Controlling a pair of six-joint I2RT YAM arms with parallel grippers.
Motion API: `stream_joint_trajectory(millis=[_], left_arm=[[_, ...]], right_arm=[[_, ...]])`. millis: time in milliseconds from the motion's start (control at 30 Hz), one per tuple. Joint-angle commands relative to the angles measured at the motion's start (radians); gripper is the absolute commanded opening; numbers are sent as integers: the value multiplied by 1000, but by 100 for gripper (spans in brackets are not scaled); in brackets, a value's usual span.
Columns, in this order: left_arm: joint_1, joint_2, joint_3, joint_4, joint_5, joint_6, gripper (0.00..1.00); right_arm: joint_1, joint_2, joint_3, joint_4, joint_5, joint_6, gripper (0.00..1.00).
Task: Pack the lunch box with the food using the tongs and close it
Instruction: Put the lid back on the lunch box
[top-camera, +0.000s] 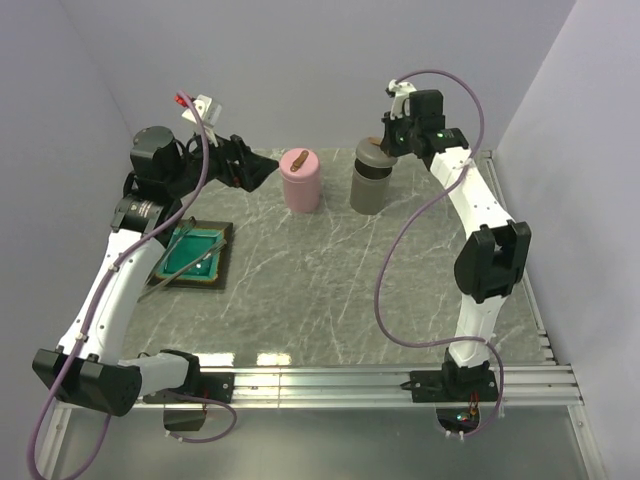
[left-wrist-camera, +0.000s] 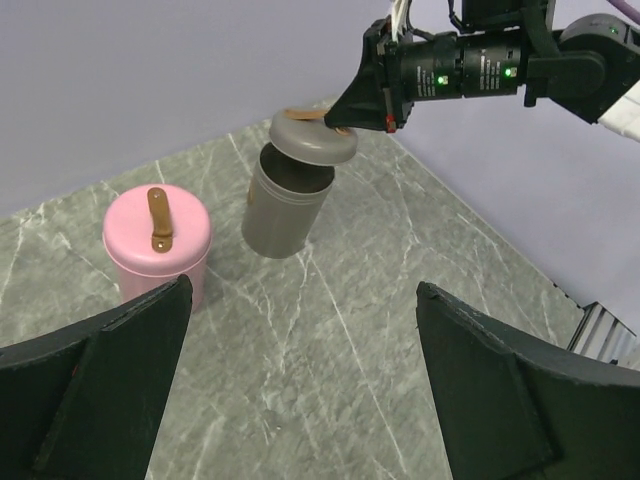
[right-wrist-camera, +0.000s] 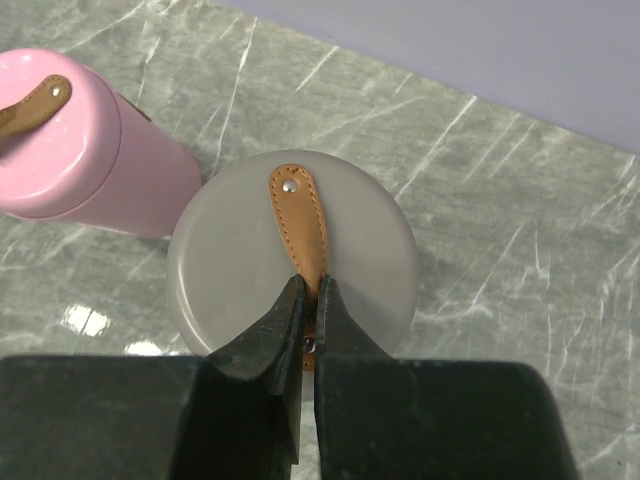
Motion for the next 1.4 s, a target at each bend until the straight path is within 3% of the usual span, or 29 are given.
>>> stream_joint_trajectory(millis=[0,233,500,1367], left_arm=[[4,-37,22,9,-11,15,99],[6,-30,40,-40,-1,24,99],[6,-27,40,-45,-1,20,99],[6,-14,52,-24,22,3,99]], right_arm=[[27,-41,-52,131,61,-5,0],[55,-132,-274,348,132,-14,0],[68,-184,-412,459,167,-18,0],[65,-115,-357,414,182,-26,0]])
